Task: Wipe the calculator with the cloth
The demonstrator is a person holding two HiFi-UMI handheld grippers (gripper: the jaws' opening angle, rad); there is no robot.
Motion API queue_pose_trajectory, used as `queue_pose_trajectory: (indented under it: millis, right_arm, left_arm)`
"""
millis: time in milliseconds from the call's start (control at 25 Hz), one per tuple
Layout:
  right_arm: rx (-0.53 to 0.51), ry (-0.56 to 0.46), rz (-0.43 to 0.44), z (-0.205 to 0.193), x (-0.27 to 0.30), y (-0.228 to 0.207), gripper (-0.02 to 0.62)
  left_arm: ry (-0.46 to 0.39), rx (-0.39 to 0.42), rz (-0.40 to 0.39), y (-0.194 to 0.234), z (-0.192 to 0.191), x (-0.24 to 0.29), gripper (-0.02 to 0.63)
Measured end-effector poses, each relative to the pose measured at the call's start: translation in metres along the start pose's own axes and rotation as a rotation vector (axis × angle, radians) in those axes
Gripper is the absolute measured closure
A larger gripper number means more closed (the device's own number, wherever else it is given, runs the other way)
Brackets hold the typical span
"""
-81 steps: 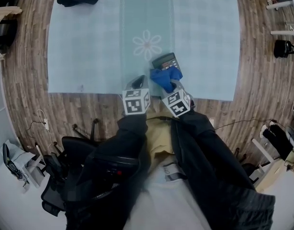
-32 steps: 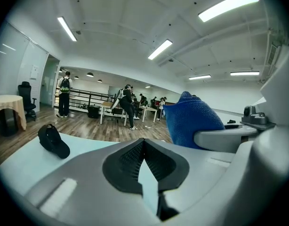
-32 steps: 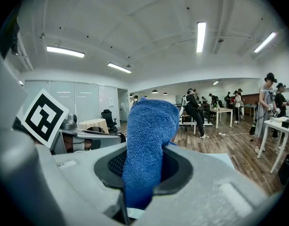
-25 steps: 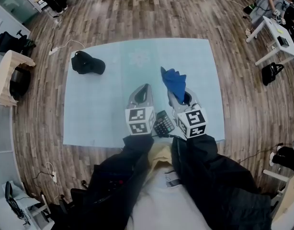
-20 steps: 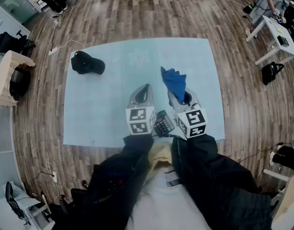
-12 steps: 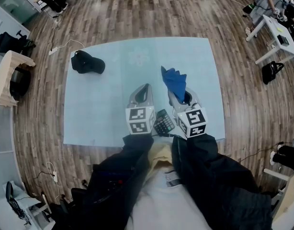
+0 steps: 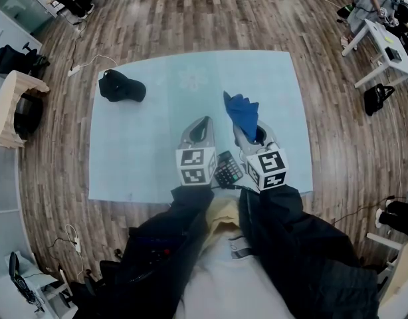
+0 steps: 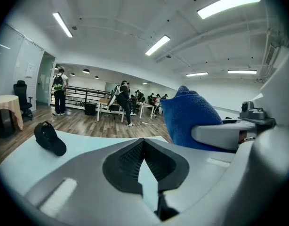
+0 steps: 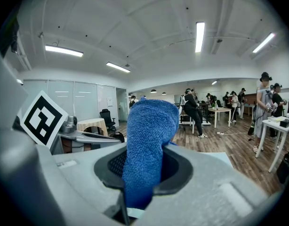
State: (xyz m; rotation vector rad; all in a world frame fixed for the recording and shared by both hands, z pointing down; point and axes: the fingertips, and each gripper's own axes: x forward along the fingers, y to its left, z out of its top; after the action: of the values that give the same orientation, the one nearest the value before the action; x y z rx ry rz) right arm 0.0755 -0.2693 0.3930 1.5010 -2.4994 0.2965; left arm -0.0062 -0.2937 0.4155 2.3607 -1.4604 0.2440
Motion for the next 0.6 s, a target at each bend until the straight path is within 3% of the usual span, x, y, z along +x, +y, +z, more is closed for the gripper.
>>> queue_pose_trajectory:
  millis: [600]
  right_arm:
    - [0.011, 0.013, -0.002, -0.007, 0.0, 0.0, 0.505]
  left_arm:
    - [0.039, -0.013, -0.01, -0.001, -0.012, 0.004, 0.609]
